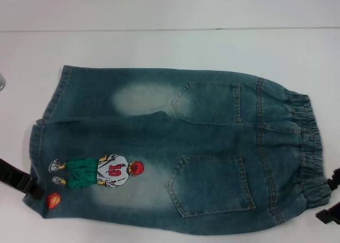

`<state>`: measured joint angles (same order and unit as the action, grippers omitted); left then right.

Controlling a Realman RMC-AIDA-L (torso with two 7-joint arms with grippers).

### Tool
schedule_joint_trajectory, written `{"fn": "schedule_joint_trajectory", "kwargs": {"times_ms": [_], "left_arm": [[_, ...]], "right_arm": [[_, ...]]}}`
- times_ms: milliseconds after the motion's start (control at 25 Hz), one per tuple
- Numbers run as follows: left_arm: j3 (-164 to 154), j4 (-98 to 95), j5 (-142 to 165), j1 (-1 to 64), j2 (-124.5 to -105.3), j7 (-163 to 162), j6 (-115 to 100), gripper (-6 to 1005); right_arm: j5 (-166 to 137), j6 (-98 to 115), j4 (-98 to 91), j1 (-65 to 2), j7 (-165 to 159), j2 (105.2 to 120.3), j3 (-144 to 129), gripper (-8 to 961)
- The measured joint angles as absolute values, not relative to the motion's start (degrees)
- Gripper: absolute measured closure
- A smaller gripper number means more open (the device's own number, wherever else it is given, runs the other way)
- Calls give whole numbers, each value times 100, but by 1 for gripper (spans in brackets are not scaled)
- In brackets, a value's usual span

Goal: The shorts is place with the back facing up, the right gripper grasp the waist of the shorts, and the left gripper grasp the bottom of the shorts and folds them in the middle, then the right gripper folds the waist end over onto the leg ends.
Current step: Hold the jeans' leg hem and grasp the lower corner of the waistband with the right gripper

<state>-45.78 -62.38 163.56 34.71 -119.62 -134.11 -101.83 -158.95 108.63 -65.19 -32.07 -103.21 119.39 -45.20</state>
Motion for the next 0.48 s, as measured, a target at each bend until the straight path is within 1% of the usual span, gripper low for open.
{"fn": "schedule_joint_trajectory", "kwargs": {"times_ms": [160,440,480], "left_arm": [[-4585,-6219,16356,3471,-11969,-13412,-10171,928],[-4563,-6213,16356,3471,-11971,-13411,-10166,925],[-4560,-6213,16355,3473,-11971,-13410,-10161,925]], "right_arm": [[-15639,10879,-6383,-3181,-10207,11883,-4482,72],[-15660,10704,-6174,-3159,-10091,11915,-4497,71],[-15645,10680,-6184,-3134,-10042,11915,-4479,89]]}}
